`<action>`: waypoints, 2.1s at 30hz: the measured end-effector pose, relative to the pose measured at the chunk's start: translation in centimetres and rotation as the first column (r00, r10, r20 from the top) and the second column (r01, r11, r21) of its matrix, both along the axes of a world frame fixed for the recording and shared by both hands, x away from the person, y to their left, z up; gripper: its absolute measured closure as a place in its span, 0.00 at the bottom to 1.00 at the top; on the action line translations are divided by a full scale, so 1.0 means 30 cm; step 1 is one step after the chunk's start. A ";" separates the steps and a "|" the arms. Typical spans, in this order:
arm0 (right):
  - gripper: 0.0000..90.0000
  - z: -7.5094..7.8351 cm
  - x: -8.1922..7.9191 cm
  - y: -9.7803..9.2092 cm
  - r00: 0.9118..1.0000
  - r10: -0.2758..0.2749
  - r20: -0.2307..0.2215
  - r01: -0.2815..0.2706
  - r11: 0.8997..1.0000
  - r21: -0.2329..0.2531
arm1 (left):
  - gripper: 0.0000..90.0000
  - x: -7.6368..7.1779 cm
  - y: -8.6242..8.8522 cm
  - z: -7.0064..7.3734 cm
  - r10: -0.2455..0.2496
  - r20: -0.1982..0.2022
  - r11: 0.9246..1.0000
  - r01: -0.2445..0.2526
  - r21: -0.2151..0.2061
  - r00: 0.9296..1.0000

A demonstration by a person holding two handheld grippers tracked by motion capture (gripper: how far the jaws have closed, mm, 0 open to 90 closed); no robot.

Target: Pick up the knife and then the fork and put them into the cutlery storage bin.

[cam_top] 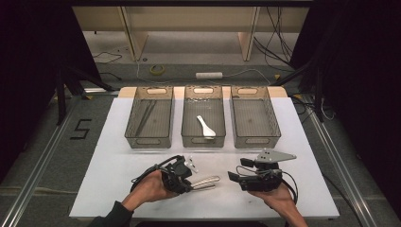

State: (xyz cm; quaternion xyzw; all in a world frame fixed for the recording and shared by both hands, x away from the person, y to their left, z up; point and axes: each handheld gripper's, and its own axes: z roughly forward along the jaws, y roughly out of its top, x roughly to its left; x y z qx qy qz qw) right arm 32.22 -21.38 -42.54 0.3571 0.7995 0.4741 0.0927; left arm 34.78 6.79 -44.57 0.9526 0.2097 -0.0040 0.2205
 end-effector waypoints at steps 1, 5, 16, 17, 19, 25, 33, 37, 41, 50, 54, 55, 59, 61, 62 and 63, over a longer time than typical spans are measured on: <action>0.32 0.000 -0.003 0.007 1.000 0.013 0.006 -0.013 1.000 -0.005 | 0.89 -0.001 -0.001 0.002 -0.002 -0.005 1.000 0.002 -0.007 1.000; 0.32 0.001 -0.019 0.042 0.997 0.070 0.035 -0.068 0.997 -0.040 | 0.89 -0.005 -0.008 0.008 -0.013 -0.020 1.000 0.013 -0.016 1.000; 0.33 -0.023 -0.057 0.144 0.974 0.208 0.094 -0.187 0.964 -0.187 | 0.89 -0.002 -0.032 0.029 -0.045 -0.064 0.999 0.044 -0.025 0.997; 0.33 -0.026 -0.060 0.153 0.970 0.221 0.102 -0.197 0.959 -0.203 | 0.88 -0.001 -0.036 0.029 -0.052 -0.066 0.998 0.051 -0.027 0.996; 0.33 -0.032 -0.066 0.169 0.964 0.242 0.112 -0.210 0.948 -0.239 | 0.88 -0.001 -0.045 0.031 -0.060 -0.070 0.998 0.058 -0.025 0.996; 0.34 -0.055 -0.080 0.216 0.945 0.301 0.129 -0.246 0.912 -0.328 | 0.88 0.001 -0.065 0.038 -0.085 -0.081 0.996 0.084 -0.022 0.993; 0.36 -0.078 -0.096 0.253 0.920 0.360 0.156 -0.259 0.856 -0.448 | 0.89 -0.002 -0.092 0.049 -0.110 -0.093 0.994 0.109 -0.017 0.990; 0.41 -0.083 -0.098 0.264 0.910 0.384 0.158 -0.274 0.841 -0.467 | 0.88 -0.007 -0.107 0.055 -0.127 -0.097 0.992 0.125 -0.017 0.987; 0.48 -0.092 -0.104 0.274 0.896 0.410 0.169 -0.276 0.814 -0.510 | 0.88 -0.007 -0.114 0.060 -0.142 -0.102 0.990 0.141 -0.012 0.985; 0.64 -0.105 -0.109 0.285 0.868 0.466 0.173 -0.294 0.762 -0.578 | 0.88 -0.015 -0.132 0.065 -0.151 -0.111 0.989 0.150 -0.016 0.982; 0.71 -0.107 -0.114 0.290 0.858 0.484 0.173 -0.302 0.747 -0.592 | 0.88 -0.016 -0.138 0.066 -0.159 -0.116 0.987 0.159 -0.014 0.980; 0.73 -0.108 -0.116 0.291 0.858 0.483 0.175 -0.299 0.747 -0.593 | 0.88 -0.016 -0.138 0.067 -0.165 -0.115 0.986 0.165 -0.011 0.980; 0.79 -0.108 -0.116 0.292 0.837 0.520 0.171 -0.324 0.722 -0.611 | 0.88 -0.016 -0.141 0.067 -0.178 -0.111 0.984 0.179 -0.004 0.978; 0.80 -0.110 -0.118 0.294 0.830 0.526 0.184 -0.315 0.714 -0.625 | 0.88 -0.018 -0.142 0.066 -0.178 -0.115 0.984 0.178 -0.006 0.977; 0.81 -0.110 -0.119 0.294 0.825 0.535 0.180 -0.321 0.708 -0.629 | 0.88 -0.020 -0.143 0.065 -0.178 -0.115 0.984 0.178 -0.006 0.977; 0.81 -0.112 -0.122 0.296 0.824 0.537 0.180 -0.324 0.707 -0.629 | 0.88 -0.020 -0.144 0.064 -0.180 -0.116 0.983 0.181 -0.004 0.977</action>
